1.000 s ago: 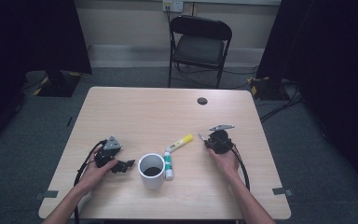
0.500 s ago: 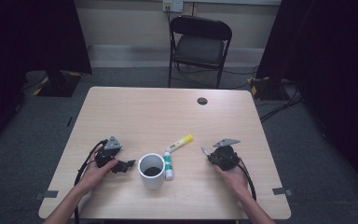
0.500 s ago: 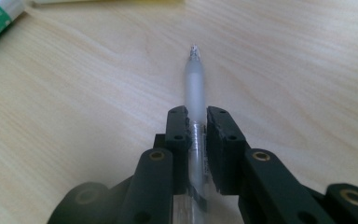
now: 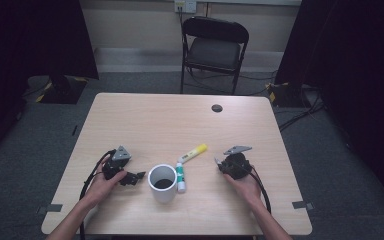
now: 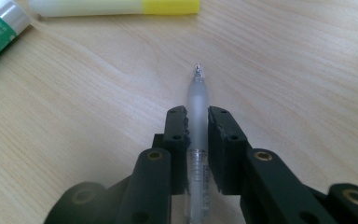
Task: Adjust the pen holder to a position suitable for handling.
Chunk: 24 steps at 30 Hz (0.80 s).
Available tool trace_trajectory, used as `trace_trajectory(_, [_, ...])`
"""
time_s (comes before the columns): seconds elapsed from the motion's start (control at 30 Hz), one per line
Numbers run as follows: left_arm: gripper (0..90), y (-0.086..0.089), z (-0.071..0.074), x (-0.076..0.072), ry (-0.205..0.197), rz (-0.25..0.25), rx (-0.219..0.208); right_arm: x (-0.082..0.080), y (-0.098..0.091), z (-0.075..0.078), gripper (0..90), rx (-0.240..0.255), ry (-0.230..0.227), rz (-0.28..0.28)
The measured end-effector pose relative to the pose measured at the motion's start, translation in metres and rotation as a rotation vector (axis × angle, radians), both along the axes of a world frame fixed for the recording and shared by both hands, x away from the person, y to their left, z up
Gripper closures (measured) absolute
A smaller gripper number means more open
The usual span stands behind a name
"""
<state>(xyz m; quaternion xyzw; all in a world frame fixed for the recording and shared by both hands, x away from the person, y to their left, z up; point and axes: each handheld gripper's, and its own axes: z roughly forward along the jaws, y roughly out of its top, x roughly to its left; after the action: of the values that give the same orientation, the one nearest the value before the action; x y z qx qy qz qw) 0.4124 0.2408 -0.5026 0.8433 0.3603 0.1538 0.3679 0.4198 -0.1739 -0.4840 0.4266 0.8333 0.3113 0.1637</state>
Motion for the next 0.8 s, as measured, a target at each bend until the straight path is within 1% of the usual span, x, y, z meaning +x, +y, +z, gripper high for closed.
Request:
trace_trajectory(0.1, [8.1,0.000,0.000,0.000,0.000,0.000,0.000,0.000,0.000,0.000,80.3,0.001,0.003,0.000])
trace_trajectory(0.17, [7.9,0.000,0.000,0.000,0.002,-0.003,0.000,-0.001,0.001,0.000,80.5,-0.011,-0.011,0.010])
trace_trajectory(0.23, [7.1,-0.001,0.000,0.001,0.005,-0.006,0.002,-0.001,0.001,0.000,80.5,-0.007,-0.015,0.012])
trace_trajectory(0.37, [6.3,-0.001,0.000,0.001,0.007,-0.005,0.001,-0.001,-0.001,0.005,80.6,0.044,-0.038,0.017])
trace_trajectory(0.43, [6.3,-0.001,0.000,0.001,0.007,-0.005,0.001,-0.003,-0.001,0.007,80.5,0.076,-0.043,0.021])
trace_trajectory(0.5, [6.3,-0.001,0.000,0.000,0.006,-0.004,0.002,-0.005,0.000,0.008,80.5,0.085,-0.057,0.034])
trace_trajectory(0.57, [6.3,-0.001,0.000,0.000,0.006,-0.004,0.002,-0.008,0.001,0.010,80.5,0.110,-0.066,0.053])
trace_trajectory(0.63, [6.3,-0.001,0.000,0.000,0.006,-0.004,0.002,-0.011,0.003,0.012,80.5,0.121,-0.082,0.073])
trace_trajectory(0.7, [6.3,-0.001,0.000,0.000,0.006,-0.004,0.002,-0.013,0.004,0.014,80.5,0.136,-0.087,0.082])
trace_trajectory(0.8, [6.3,-0.001,0.000,0.000,0.007,-0.004,0.002,-0.014,0.005,0.017,80.6,0.178,-0.086,0.091])
